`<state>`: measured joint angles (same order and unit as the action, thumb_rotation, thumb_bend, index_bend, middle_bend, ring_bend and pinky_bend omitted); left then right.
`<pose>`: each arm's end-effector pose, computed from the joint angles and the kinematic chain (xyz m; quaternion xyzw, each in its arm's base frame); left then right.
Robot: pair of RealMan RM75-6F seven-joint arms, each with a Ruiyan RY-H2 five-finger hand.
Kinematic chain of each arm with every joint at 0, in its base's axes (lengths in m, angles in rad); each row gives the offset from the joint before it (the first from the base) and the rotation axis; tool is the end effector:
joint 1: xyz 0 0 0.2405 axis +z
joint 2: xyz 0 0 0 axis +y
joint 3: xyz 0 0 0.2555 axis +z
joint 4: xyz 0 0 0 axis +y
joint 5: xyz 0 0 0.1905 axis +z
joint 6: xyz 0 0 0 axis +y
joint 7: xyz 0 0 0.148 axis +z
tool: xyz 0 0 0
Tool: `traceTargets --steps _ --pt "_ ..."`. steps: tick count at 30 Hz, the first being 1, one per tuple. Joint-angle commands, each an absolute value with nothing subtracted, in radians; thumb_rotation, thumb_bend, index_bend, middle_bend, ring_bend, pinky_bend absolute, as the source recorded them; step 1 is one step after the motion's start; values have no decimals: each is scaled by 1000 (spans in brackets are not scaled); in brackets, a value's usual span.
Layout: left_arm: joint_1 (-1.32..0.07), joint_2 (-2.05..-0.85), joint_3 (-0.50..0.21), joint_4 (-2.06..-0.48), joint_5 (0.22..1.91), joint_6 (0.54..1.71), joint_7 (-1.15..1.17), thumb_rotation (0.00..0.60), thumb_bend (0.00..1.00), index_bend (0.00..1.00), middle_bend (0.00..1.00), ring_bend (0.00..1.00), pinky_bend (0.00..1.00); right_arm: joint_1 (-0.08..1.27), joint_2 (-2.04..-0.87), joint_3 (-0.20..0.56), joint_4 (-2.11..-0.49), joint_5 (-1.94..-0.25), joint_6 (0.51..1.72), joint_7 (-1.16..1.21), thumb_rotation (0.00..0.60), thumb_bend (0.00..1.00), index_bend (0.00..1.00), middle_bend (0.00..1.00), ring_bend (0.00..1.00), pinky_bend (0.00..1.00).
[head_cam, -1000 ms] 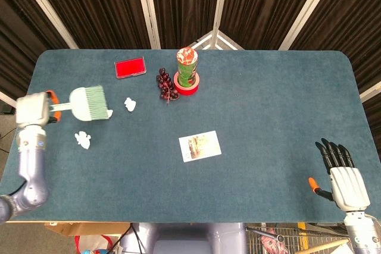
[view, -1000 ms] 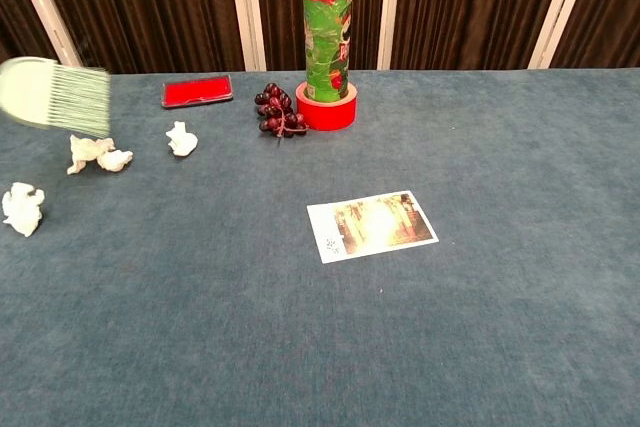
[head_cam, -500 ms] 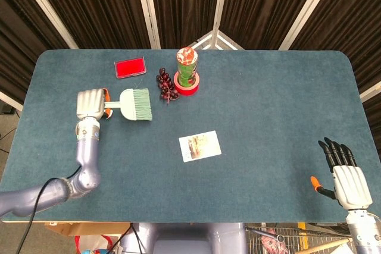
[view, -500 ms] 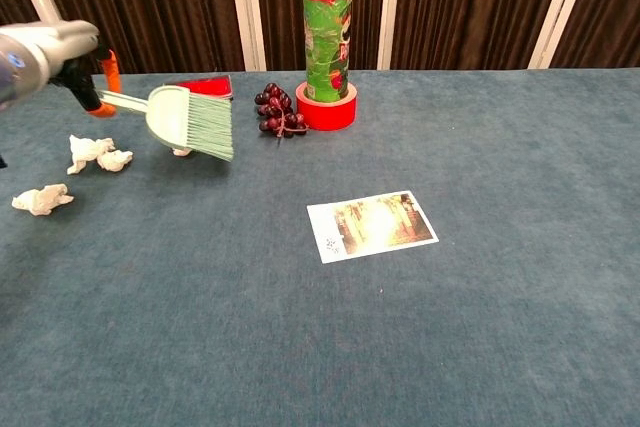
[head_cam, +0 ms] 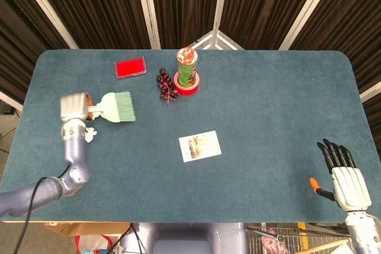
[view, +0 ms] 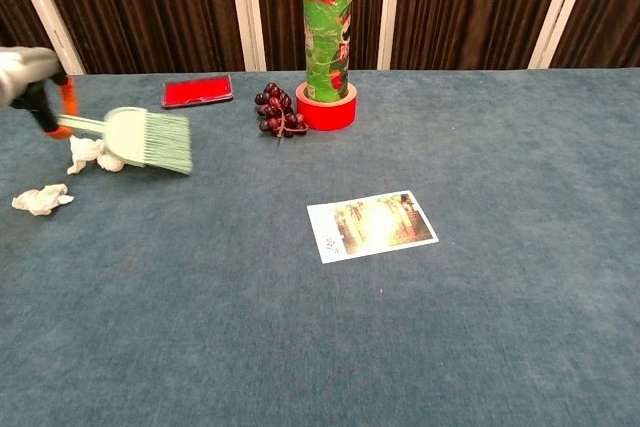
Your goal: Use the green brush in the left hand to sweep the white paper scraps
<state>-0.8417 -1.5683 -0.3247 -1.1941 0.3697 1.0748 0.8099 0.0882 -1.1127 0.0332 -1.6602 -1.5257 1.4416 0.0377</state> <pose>-0.2293 0.4184 0.0690 -0.5695 -0.4365 -0.1915 0.6697 -0.2939 -0.1801 0.1649 0.5995 -0.4217 0.3994 0.5507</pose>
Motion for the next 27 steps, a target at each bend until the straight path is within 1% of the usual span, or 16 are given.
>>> traceTargets --steps 1,5,10,14,17,18,20,24,27 --pt "-769 -1469 -309 -1243 372 1093 772 600 748 773 1000 1000 1000 87 -1113 30 -1662 -1534 1446 34 600 322 0 0 0 1" --pt "-703 -1362 -302 -1289 382 1103 728 600 749 773 1000 1000 1000 87 -1114 28 -1661 -1541 1449 28 600 322 0 0 0 2" --pt "-630 -1251 -321 -1342 400 1106 629 600 748 772 1000 1000 1000 87 -1116 29 -1661 -1546 1455 19 600 322 0 0 0 2" --pt "-574 -1181 -332 -1421 481 1103 509 600 748 771 1000 1000 1000 87 -1121 30 -1658 -1545 1456 12 600 322 0 0 0 1" --pt "-534 -1147 -320 -1500 582 1120 429 600 747 769 1000 1000 1000 88 -1123 32 -1656 -1543 1454 6 600 322 0 0 0 2" --pt "-519 -1139 -308 -1531 632 1131 403 600 745 768 1000 1000 1000 88 -1124 32 -1656 -1543 1454 4 600 322 0 0 0 2" --pt "-472 -1134 -240 -1648 822 1182 354 600 742 765 1000 1000 1000 87 -1125 32 -1654 -1538 1453 2 600 322 0 0 0 2" --pt "-437 -1138 -176 -1732 959 1204 318 600 728 759 1000 1000 1000 87 -1125 32 -1656 -1541 1456 -1 600 322 0 0 0 2" --pt "-424 -1151 -128 -1788 1026 1206 332 600 701 754 1000 1000 1000 86 -1127 31 -1654 -1544 1458 -3 600 322 0 0 0 2"
